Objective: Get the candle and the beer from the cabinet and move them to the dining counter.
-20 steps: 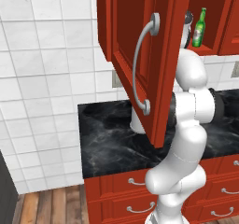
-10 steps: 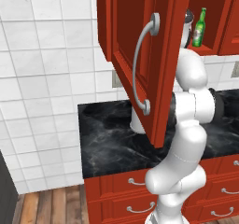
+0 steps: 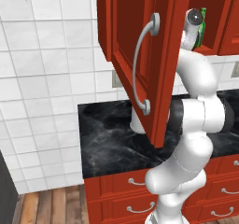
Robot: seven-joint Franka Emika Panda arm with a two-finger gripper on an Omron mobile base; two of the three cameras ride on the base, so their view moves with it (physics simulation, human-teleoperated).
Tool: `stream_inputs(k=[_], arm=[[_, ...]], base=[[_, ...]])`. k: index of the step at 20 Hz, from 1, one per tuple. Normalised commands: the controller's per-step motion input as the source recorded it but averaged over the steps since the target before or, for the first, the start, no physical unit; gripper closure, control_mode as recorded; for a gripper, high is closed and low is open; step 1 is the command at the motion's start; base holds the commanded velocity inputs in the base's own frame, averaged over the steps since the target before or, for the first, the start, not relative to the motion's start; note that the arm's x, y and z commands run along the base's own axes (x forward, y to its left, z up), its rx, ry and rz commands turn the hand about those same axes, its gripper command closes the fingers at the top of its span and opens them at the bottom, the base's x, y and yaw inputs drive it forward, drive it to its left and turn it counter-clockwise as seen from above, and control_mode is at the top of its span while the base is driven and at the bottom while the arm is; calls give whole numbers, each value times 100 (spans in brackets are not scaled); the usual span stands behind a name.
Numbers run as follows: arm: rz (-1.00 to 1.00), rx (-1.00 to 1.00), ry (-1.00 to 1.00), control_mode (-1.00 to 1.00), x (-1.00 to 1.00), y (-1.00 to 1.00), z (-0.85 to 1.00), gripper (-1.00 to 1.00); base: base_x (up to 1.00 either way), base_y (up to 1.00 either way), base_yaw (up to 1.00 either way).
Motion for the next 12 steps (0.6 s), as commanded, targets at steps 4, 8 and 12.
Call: stream_inputs(k=[4,8,12], arm=[[7,0,-8,-100,-61,-27,2,100],[10,0,-11,-100,-76,-24,2,100],[11,0,-8,-100,-87,-18,5,100]], base=[[0,0,0],[0,0,0],[0,0,0]])
